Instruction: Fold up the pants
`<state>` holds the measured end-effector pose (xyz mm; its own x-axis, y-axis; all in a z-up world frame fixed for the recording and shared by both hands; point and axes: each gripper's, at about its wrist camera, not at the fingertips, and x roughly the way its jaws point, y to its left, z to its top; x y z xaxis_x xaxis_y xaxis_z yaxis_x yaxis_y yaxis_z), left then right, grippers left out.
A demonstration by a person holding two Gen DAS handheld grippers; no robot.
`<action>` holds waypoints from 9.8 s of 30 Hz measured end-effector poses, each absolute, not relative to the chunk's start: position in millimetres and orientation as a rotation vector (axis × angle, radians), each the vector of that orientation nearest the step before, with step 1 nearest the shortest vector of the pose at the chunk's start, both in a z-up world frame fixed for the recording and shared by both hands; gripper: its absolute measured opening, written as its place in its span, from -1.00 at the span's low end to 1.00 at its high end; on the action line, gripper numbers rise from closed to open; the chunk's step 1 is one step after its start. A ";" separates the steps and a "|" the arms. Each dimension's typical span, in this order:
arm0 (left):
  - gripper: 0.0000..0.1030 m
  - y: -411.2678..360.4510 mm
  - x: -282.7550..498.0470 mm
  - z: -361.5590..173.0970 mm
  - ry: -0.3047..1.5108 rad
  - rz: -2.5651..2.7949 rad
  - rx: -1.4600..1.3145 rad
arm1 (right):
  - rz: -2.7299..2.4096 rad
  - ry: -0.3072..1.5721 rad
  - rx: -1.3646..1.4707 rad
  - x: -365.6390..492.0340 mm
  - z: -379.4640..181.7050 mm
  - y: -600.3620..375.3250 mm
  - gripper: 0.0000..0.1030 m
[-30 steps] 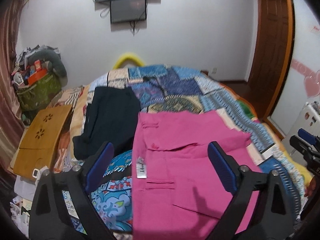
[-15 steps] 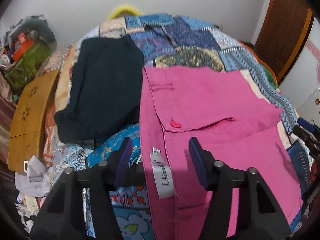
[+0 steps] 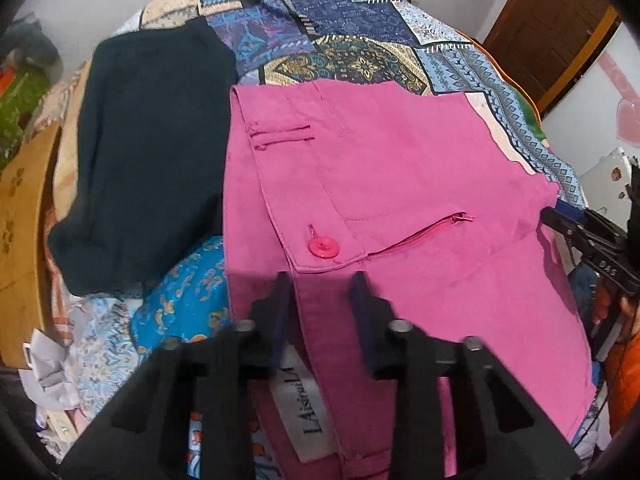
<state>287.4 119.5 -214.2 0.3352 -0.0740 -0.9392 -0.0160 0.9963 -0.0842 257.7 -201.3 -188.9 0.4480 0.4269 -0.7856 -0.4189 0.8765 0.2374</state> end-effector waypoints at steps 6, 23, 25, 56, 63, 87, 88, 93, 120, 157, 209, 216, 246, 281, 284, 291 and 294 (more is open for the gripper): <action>-0.72 125.0 287.6 -221.6 1.247 -0.063 -0.139 | 0.543 1.000 -0.031 264.0 -194.6 -194.2 -0.64; -0.87 127.7 266.6 -218.2 1.173 0.072 -0.095 | 0.509 1.006 -0.113 275.4 -204.9 -185.4 -0.99; -0.84 131.0 266.0 -216.1 1.179 0.059 -0.107 | 0.512 1.009 -0.120 275.4 -203.9 -185.3 -0.98; -0.33 163.3 336.5 -228.4 1.257 -0.009 -0.289 | 0.413 1.000 -0.004 308.0 -190.8 -215.7 -0.26; -0.90 145.6 338.7 -226.4 1.230 -0.046 -0.167 | 0.459 1.027 0.009 311.3 -203.9 -207.0 -0.26; -0.76 154.7 316.8 -214.2 1.133 0.070 -0.032 | 0.459 1.019 -0.196 300.1 -203.7 -191.4 -0.88; -0.73 155.6 316.0 -211.3 1.129 0.071 -0.028 | 0.458 1.016 -0.189 299.4 -200.2 -192.7 -0.87; -0.17 170.4 316.6 -186.8 1.066 0.098 -0.042 | 0.452 0.960 -0.180 297.7 -175.8 -194.0 -0.63; -0.18 221.3 421.4 -238.6 1.159 0.060 -0.292 | 0.510 1.086 -0.029 436.6 -210.2 -139.8 -0.26; -0.86 163.9 314.1 -108.8 0.886 0.069 0.001 | 0.549 0.750 -0.103 359.6 -86.2 -156.8 -0.95; 0.55 41.9 170.6 -138.1 0.921 -0.068 0.182 | 0.691 0.827 -0.324 166.3 -139.5 -181.8 -0.14; 0.55 19.9 188.2 -167.3 1.023 -0.130 0.222 | 0.741 0.932 -0.446 180.3 -169.4 -157.6 -0.14; -0.77 -18.2 191.9 -155.2 0.985 -0.258 0.289 | 0.798 0.790 -0.361 167.7 -136.3 -164.9 -0.95; -0.16 25.4 166.8 -123.9 0.958 -0.240 0.010 | 0.773 0.894 -0.046 152.9 -127.6 -182.6 -0.35; -0.15 28.2 178.8 -126.4 0.961 -0.214 -0.018 | 0.762 0.893 -0.011 159.4 -128.6 -173.7 -0.35; -0.15 33.1 200.0 -159.7 1.043 -0.172 -0.053 | 0.742 0.947 0.012 172.4 -150.5 -150.9 -0.28; -0.15 38.4 201.9 -178.2 1.089 -0.151 -0.054 | 0.737 1.009 -0.014 176.2 -168.0 -143.9 -0.27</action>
